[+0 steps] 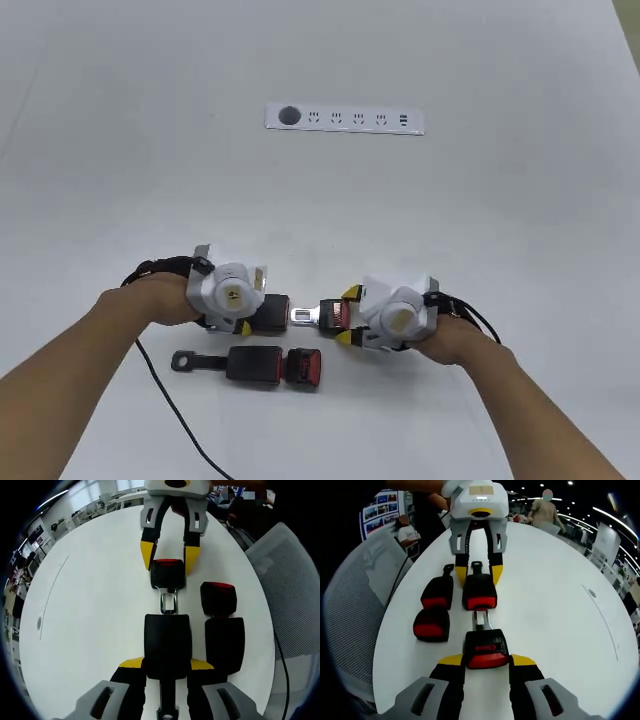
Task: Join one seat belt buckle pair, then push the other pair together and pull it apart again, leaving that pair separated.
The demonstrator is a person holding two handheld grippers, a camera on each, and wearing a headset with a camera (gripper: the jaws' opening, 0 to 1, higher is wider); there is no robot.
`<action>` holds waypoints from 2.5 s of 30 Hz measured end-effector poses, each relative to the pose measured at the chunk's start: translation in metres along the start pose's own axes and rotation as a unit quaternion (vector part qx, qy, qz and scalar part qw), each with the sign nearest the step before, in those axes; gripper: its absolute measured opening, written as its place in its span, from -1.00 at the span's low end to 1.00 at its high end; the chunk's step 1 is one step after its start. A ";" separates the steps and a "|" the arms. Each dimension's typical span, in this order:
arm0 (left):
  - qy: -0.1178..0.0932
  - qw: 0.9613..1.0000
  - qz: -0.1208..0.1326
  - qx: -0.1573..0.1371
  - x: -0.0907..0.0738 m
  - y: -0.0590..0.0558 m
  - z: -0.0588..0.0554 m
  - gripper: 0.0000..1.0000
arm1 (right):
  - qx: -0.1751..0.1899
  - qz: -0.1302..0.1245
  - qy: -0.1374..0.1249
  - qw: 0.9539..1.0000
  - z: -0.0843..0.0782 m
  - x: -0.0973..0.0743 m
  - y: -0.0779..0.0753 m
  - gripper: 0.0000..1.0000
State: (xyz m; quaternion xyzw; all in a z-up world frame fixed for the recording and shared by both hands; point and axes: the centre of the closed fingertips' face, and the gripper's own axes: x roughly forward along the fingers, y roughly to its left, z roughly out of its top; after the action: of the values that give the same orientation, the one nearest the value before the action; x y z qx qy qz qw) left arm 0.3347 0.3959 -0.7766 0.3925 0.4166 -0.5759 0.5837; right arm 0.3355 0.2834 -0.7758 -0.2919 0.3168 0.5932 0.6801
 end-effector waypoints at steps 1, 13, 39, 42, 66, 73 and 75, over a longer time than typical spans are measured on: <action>0.001 1.000 0.000 0.000 -0.001 -0.001 0.001 -0.36 | -0.002 0.000 0.000 1.000 0.001 0.001 0.001 -0.38; -0.001 1.000 0.000 0.000 -0.001 -0.001 0.002 -0.36 | -0.010 -0.001 0.002 1.000 0.006 0.004 0.001 -0.38; -0.006 1.000 0.004 -0.008 0.001 -0.001 0.000 -0.36 | -0.004 -0.001 -0.016 1.000 0.016 0.012 0.003 -0.40; -0.007 1.000 0.005 -0.010 -0.001 -0.002 0.002 -0.36 | -0.003 -0.001 -0.016 1.000 0.016 0.013 0.003 -0.40; -0.008 1.000 0.003 -0.007 0.002 0.001 -0.001 -0.36 | 0.013 -0.006 -0.032 0.999 0.020 0.015 0.006 -0.43; -0.003 1.000 0.000 -0.003 0.002 0.000 0.000 -0.36 | 0.017 -0.005 -0.038 0.999 0.031 0.022 0.007 -0.43; -0.005 1.000 0.000 -0.003 0.002 0.001 0.000 -0.36 | 0.017 -0.004 -0.037 0.999 0.030 0.022 0.006 -0.43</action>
State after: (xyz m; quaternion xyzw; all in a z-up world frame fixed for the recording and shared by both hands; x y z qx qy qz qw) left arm 0.3352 0.3956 -0.7789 0.3880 0.4154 -0.5764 0.5870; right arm 0.3338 0.3212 -0.7737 -0.2598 0.3001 0.5953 0.6986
